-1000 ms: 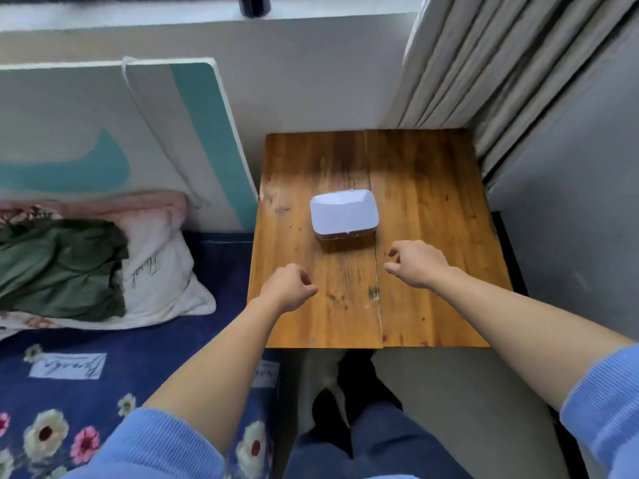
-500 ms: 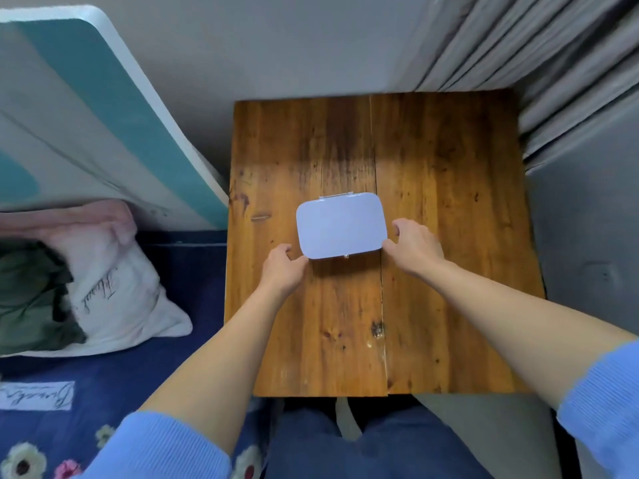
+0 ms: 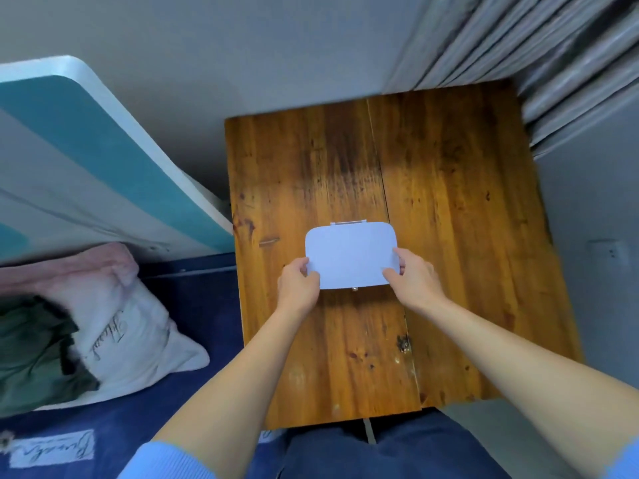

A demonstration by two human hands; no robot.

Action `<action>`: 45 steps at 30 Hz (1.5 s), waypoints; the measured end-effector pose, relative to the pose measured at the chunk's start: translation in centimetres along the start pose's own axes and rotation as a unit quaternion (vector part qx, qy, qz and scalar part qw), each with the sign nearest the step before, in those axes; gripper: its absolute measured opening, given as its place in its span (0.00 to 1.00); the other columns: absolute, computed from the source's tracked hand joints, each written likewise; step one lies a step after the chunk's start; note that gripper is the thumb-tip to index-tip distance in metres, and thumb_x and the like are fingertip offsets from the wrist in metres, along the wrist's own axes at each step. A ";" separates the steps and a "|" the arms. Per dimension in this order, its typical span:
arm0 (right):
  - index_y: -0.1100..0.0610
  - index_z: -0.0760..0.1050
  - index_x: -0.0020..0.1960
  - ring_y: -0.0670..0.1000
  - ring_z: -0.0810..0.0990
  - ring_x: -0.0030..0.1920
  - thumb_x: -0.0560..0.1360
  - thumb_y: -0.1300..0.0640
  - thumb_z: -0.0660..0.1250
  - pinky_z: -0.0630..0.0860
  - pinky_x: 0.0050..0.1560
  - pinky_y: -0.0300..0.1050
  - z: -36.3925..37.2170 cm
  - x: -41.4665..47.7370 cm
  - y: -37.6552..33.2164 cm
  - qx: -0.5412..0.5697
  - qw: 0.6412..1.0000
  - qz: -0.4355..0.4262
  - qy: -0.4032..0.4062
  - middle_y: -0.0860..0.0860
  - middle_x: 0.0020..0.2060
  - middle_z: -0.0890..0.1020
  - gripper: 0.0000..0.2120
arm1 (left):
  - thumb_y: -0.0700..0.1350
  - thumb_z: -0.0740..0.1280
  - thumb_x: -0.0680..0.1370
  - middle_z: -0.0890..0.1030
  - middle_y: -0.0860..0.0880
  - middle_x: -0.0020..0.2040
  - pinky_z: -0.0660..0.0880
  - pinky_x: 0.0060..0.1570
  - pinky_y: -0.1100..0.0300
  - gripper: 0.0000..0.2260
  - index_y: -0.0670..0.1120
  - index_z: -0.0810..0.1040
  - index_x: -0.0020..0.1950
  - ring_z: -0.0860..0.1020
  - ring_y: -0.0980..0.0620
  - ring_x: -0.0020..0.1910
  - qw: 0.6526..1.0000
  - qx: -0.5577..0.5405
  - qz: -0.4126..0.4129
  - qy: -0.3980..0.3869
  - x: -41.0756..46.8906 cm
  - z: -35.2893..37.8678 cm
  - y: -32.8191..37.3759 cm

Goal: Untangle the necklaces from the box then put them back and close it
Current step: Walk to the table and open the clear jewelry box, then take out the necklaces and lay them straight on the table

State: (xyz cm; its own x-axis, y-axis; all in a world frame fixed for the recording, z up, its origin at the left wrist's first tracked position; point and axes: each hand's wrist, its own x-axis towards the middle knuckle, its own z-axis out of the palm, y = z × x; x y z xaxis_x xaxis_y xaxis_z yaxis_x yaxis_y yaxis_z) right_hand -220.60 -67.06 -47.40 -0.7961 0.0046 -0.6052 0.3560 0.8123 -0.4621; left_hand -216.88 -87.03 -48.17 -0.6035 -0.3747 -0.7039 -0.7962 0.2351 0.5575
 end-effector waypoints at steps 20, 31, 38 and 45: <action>0.55 0.78 0.50 0.52 0.76 0.42 0.78 0.49 0.64 0.69 0.34 0.39 -7.0 8.8 -6.6 -0.108 0.977 -0.145 0.109 0.50 0.44 0.79 0.09 | 0.43 0.65 0.79 0.79 0.39 0.61 0.76 0.61 0.44 0.17 0.42 0.73 0.68 0.79 0.40 0.59 0.999 0.007 -0.034 -0.015 1.7 -3.6 0.2; 0.54 0.77 0.45 0.54 0.83 0.42 0.75 0.60 0.69 0.82 0.42 0.45 -3.6 15.2 -7.5 0.088 0.994 0.051 0.048 0.57 0.45 0.82 0.02 | 0.41 0.55 0.84 0.82 0.39 0.42 0.79 0.34 0.57 0.14 0.38 0.77 0.62 0.79 0.48 0.32 0.986 -0.071 -0.137 -0.055 2.1 0.6 -3.4; 0.55 0.81 0.53 0.49 0.79 0.45 0.76 0.55 0.67 0.74 0.44 0.42 -3.9 8.7 -5.8 -0.034 0.989 -0.132 0.057 0.49 0.45 0.82 0.08 | 0.49 0.54 0.84 0.84 0.35 0.47 0.82 0.35 0.56 0.19 0.39 0.72 0.68 0.84 0.40 0.41 0.970 -0.139 -0.187 -0.078 1.3 0.9 -2.9; 0.54 0.78 0.59 0.57 0.80 0.53 0.77 0.57 0.63 0.76 0.49 0.51 -0.2 4.8 -3.6 -0.202 0.949 -0.229 -0.078 0.51 0.56 0.80 0.12 | 0.46 0.61 0.82 0.83 0.32 0.50 0.81 0.39 0.54 0.14 0.38 0.75 0.62 0.82 0.43 0.37 0.979 -0.128 -0.138 -0.073 1.0 1.0 -2.9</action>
State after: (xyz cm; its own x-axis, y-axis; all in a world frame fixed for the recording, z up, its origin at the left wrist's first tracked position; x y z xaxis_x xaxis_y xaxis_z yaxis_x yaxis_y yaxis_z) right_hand -225.83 -69.85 -48.50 -0.7280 -0.4638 -0.5050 -0.2519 0.8659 -0.4322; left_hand -215.20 -87.16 -50.97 -0.3812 -0.2565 -0.8882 -0.9041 -0.0971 0.4160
